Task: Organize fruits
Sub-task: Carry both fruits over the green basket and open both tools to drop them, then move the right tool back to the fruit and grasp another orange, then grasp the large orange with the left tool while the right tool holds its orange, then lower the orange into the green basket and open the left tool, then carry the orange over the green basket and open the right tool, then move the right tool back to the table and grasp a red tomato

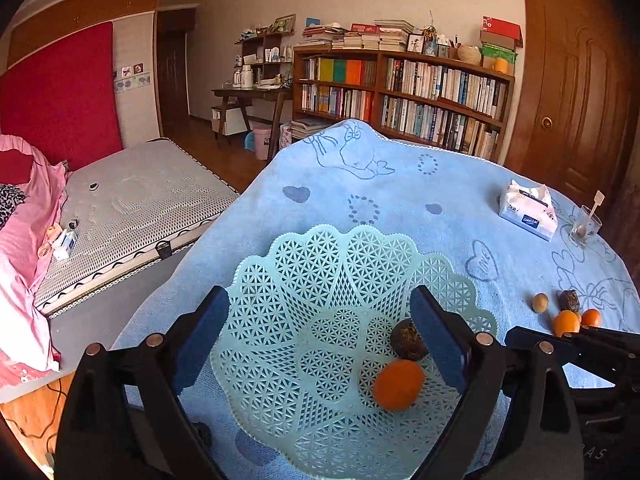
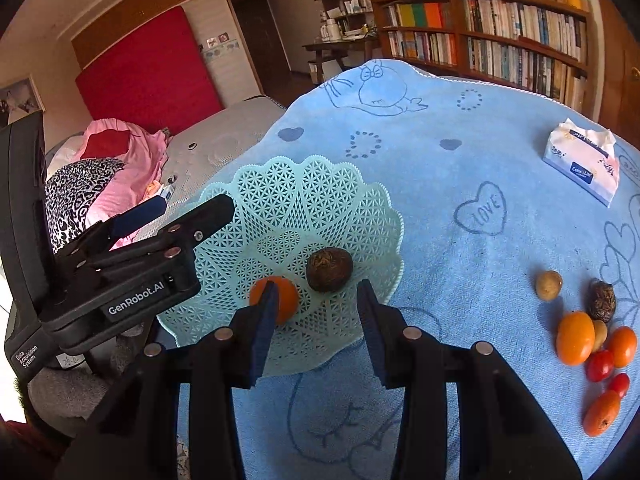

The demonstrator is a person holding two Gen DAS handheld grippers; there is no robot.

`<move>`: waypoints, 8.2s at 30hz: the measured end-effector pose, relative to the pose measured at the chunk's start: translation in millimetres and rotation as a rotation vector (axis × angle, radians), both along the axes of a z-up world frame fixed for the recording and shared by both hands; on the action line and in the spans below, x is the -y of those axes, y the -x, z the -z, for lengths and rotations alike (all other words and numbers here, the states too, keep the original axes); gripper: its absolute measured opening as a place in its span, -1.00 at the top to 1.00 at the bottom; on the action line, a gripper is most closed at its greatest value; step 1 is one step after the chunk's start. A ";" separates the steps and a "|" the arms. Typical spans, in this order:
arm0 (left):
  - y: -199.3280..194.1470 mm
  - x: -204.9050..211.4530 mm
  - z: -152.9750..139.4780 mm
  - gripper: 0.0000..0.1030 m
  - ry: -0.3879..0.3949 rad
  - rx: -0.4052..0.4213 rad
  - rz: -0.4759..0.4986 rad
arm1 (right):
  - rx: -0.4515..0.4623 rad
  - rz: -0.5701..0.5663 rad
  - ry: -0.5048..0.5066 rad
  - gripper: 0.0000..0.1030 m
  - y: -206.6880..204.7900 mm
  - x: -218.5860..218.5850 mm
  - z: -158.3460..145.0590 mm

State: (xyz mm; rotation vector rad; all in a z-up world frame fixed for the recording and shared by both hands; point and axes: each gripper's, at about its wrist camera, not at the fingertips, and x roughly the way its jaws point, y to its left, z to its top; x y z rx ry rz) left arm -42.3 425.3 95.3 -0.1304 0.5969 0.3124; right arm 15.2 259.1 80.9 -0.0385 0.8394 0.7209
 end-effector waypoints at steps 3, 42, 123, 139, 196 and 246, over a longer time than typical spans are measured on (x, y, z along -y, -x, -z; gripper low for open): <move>-0.3 0.1 0.4 -0.87 0.002 0.001 0.000 | -0.011 0.017 0.004 0.20 -0.1 4.6 4.2; -27.2 118.0 9.6 -0.94 -0.057 -0.081 0.271 | -0.046 0.642 0.016 -0.25 3.9 215.6 39.6; -76.2 203.0 48.5 0.11 0.069 -0.187 0.519 | -0.004 0.636 -0.016 0.25 -3.9 230.3 60.8; -47.5 114.1 16.9 0.11 0.075 -0.085 0.311 | -0.014 0.606 -0.017 0.25 0.3 215.8 52.9; 11.1 -23.7 -33.0 -0.92 0.147 0.090 0.028 | -0.073 0.042 -0.098 0.13 14.8 -13.2 2.8; -22.3 75.9 -3.0 -0.93 0.085 -0.036 0.241 | -0.049 0.672 0.033 0.12 -13.4 254.7 42.6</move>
